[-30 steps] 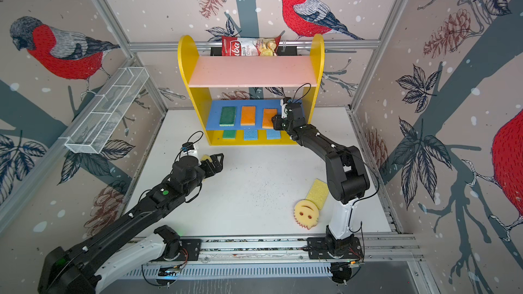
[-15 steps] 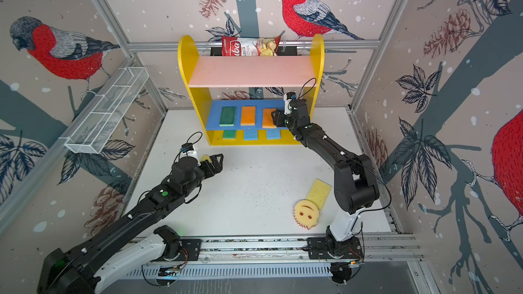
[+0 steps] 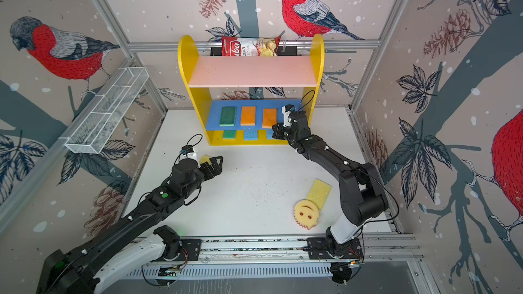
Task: Place and organize the cleaning sponges onto the shelf
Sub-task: 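Stand the sponge upright beside the other orange sponge and open the right gripper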
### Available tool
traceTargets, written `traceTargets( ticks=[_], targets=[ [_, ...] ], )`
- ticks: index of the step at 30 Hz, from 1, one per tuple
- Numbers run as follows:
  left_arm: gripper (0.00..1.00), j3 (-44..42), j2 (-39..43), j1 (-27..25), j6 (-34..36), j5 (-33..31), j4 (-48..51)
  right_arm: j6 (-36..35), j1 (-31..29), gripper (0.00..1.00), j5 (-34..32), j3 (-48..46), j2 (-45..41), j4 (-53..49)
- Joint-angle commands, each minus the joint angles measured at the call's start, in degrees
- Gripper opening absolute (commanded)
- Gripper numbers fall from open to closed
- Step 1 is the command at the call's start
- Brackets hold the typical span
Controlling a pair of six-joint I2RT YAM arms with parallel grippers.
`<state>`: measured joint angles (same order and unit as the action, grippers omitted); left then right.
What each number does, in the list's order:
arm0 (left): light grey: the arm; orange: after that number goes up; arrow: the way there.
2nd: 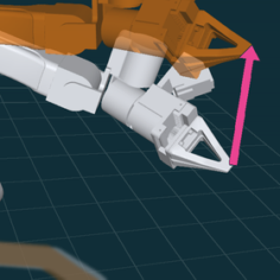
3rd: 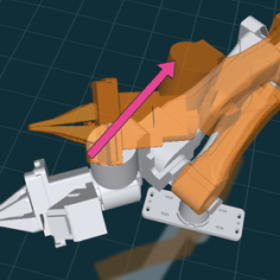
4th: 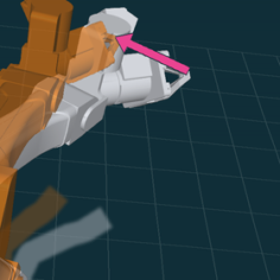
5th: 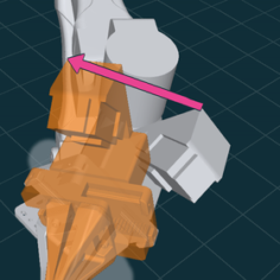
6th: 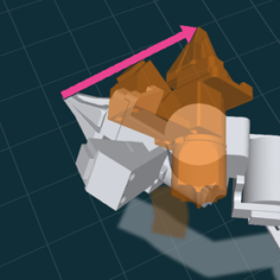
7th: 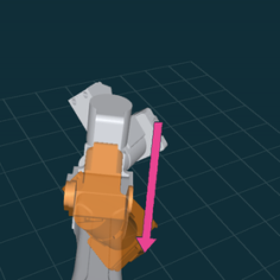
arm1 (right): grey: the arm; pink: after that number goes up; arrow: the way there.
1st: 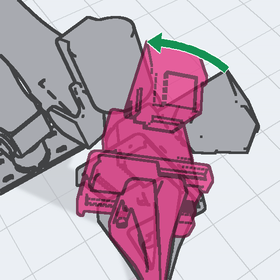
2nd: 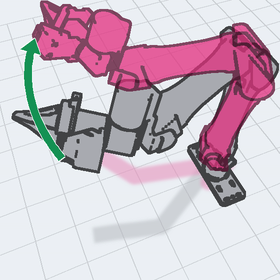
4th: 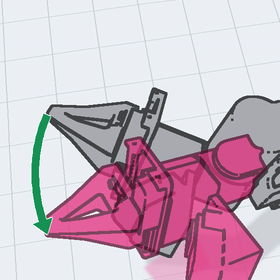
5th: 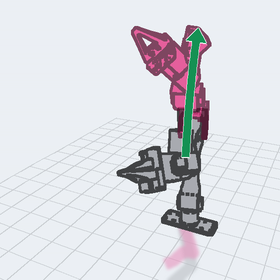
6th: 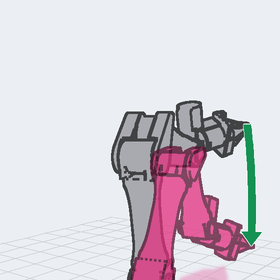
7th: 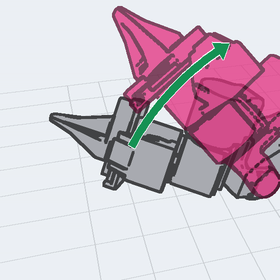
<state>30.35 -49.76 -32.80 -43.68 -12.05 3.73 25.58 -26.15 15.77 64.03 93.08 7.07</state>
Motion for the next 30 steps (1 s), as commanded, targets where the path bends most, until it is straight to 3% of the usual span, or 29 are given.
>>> traceTargets(
  ticks=[1,30],
  targets=[
    [0.98,-0.2,0.0,0.1,-0.7,-0.1,-1.8,0.3,-0.6,0.0,0.7,-0.3,-0.2,2.0],
    [0.98,0.6,-2.4,0.2,0.4,-0.9,-1.8,1.0,2.3,0.0,3.2,7.8,10.6,1.6]
  ],
)
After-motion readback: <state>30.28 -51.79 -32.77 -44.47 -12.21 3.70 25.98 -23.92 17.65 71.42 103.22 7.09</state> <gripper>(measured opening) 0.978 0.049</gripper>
